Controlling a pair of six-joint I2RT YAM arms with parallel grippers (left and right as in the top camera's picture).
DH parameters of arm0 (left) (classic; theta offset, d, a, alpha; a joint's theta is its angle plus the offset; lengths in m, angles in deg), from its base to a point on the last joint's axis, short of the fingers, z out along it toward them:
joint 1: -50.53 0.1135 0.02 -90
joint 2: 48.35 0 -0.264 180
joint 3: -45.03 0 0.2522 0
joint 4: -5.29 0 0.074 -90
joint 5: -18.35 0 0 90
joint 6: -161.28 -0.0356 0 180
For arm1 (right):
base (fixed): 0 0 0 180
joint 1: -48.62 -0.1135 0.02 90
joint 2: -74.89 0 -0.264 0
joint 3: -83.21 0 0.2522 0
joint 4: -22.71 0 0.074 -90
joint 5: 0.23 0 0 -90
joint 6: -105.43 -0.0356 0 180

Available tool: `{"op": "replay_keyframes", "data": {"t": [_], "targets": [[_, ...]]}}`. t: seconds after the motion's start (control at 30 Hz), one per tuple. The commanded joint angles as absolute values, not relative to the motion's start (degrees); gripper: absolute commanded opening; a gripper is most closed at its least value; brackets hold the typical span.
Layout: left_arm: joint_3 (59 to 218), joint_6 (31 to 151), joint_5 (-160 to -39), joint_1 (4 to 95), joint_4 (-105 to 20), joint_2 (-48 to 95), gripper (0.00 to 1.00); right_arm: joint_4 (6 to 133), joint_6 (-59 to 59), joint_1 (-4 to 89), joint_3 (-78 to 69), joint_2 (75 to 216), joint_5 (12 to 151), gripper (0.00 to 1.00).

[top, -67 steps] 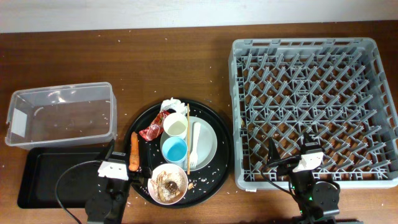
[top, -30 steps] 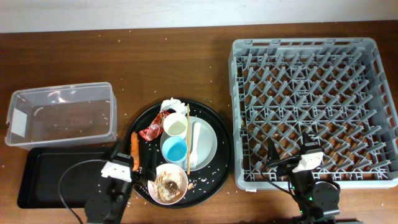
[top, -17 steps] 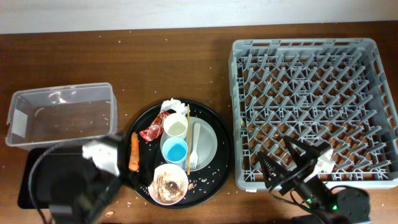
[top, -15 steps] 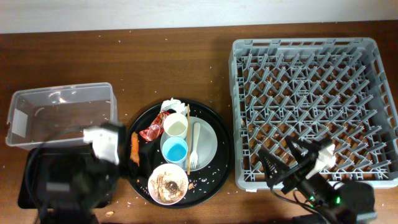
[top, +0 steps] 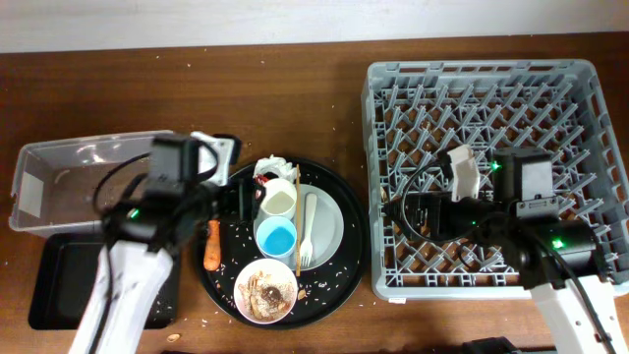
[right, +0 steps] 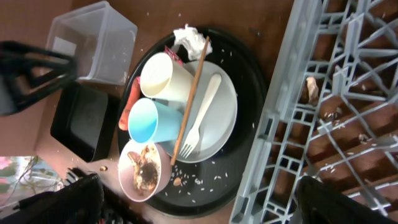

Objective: Sort waste into correct bins and load items into the dishwasher rack
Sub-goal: 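Grasp the white cup with the right gripper and lift it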

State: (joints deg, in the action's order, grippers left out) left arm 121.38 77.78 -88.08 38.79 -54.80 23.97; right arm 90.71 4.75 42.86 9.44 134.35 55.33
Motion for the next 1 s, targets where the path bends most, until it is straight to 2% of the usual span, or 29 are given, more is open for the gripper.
{"op": "replay_keyframes", "data": {"t": [0.0, 0.13, 0.23, 0.3, 0.33, 0.37, 0.4, 0.63, 0.7, 0.8, 0.9, 0.97], "targets": [[122.0, 77.7, -80.7, 34.4, -51.2, 31.9, 0.68, 92.0, 4.9, 43.0, 8.3, 133.8, 53.8, 0.99], [122.0, 78.4, -78.4, 31.9, -47.2, 41.1, 0.60, 94.9, 4.9, 43.0, 8.3, 133.8, 54.2, 0.99], [122.0, 78.4, -78.2, 31.9, -45.9, 45.1, 0.40, 95.0, 4.9, 43.0, 8.3, 133.8, 54.2, 0.99], [122.0, 78.3, -77.5, 31.9, -45.3, 46.5, 0.30, 95.0, 4.9, 43.0, 8.3, 133.8, 54.2, 0.99], [122.0, 78.3, -77.4, 31.9, -45.0, 46.9, 0.15, 95.0, 4.9, 43.0, 8.3, 133.8, 54.2, 0.99], [122.1, 78.3, -77.4, 31.9, -44.9, 46.8, 0.05, 95.0, 4.9, 43.0, 8.3, 133.8, 54.2, 0.99], [122.5, 78.3, -77.4, 31.9, -45.0, 46.5, 0.01, 95.0, 4.9, 43.0, 8.3, 133.8, 54.2, 0.99], [131.9, 78.5, -77.4, 31.9, -54.1, 37.1, 0.01, 95.9, 5.0, 43.0, 8.3, 133.8, 54.2, 0.99], [133.0, 84.5, -77.4, 31.9, -55.9, 33.2, 0.00, 95.6, 5.2, 43.0, 8.3, 133.8, 54.2, 0.99], [133.0, 86.3, -79.5, 32.0, -55.8, 26.8, 0.01, 95.7, 7.1, 43.0, 8.3, 133.7, 54.2, 0.99], [133.0, 85.9, -89.4, 34.5, -54.8, 22.9, 0.00, 95.6, 7.1, 40.0, 8.3, 132.2, 54.0, 0.98], [133.0, 81.4, -105.0, 39.9, -53.0, 22.7, 0.00, 93.6, 5.1, 33.3, 8.3, 129.6, 54.6, 0.98]]}}
